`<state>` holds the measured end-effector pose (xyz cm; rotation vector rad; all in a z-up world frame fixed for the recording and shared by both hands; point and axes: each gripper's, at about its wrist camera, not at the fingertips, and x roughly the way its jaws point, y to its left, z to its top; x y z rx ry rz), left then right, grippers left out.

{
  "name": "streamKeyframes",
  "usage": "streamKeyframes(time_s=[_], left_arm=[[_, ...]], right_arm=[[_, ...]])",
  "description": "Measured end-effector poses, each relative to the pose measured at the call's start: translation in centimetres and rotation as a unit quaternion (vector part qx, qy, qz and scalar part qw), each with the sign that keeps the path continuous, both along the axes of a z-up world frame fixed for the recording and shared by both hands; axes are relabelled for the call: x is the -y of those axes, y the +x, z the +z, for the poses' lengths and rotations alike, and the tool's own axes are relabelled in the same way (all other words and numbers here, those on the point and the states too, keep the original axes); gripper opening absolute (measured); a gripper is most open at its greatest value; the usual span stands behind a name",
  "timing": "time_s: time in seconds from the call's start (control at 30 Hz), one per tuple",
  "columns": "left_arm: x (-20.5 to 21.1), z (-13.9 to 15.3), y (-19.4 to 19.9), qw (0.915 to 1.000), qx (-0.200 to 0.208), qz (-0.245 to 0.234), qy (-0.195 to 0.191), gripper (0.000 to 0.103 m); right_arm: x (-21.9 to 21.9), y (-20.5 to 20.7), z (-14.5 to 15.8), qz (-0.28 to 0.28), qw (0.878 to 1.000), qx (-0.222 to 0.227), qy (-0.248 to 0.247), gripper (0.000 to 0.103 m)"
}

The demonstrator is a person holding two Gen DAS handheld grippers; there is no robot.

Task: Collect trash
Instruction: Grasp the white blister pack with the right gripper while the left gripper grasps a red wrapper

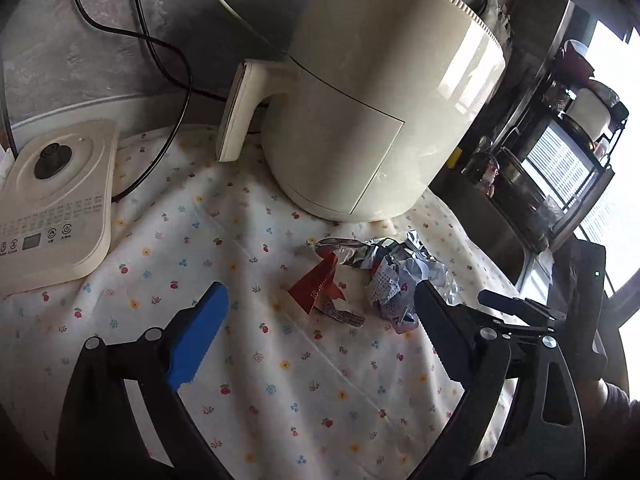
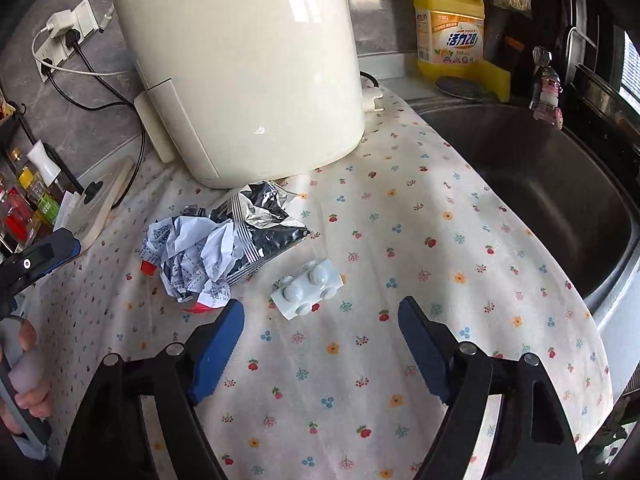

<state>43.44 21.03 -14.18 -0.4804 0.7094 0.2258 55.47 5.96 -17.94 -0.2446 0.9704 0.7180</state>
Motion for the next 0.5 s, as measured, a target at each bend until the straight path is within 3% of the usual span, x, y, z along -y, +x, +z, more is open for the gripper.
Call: streamKeyframes(time_s=[0.13, 0.2, 0.43, 0.5], left_arm=[[-0.7, -1.4, 1.6, 0.9996, -0.022, -0.017, -0.012, 0.072], [-0.9, -2.2, 2.5, 0.999, -0.036, -0.022, -0.016, 0.063], [-0.6, -4.0, 4.7, 0.9974, -0.057, -0.042, -0.016, 0.047], [-0.6, -4.5, 5.2, 0.9968, -0.064, -0.041, -0.022, 0.036]], right_arm=[[-1.5, 0.8, -0.9, 0.016, 1.0, -0.005, -0.018, 0.067], [-1.8, 1.2, -1.2, 0.023, 0.999, -0.018, -0.021, 0.044], [-0.7, 0.5, 0.1, 0.027, 1.0, -0.006, -0.011, 0.043], [0.1, 0.4, 0.4, 0.022, 1.0, -0.006, -0.008, 0.043]])
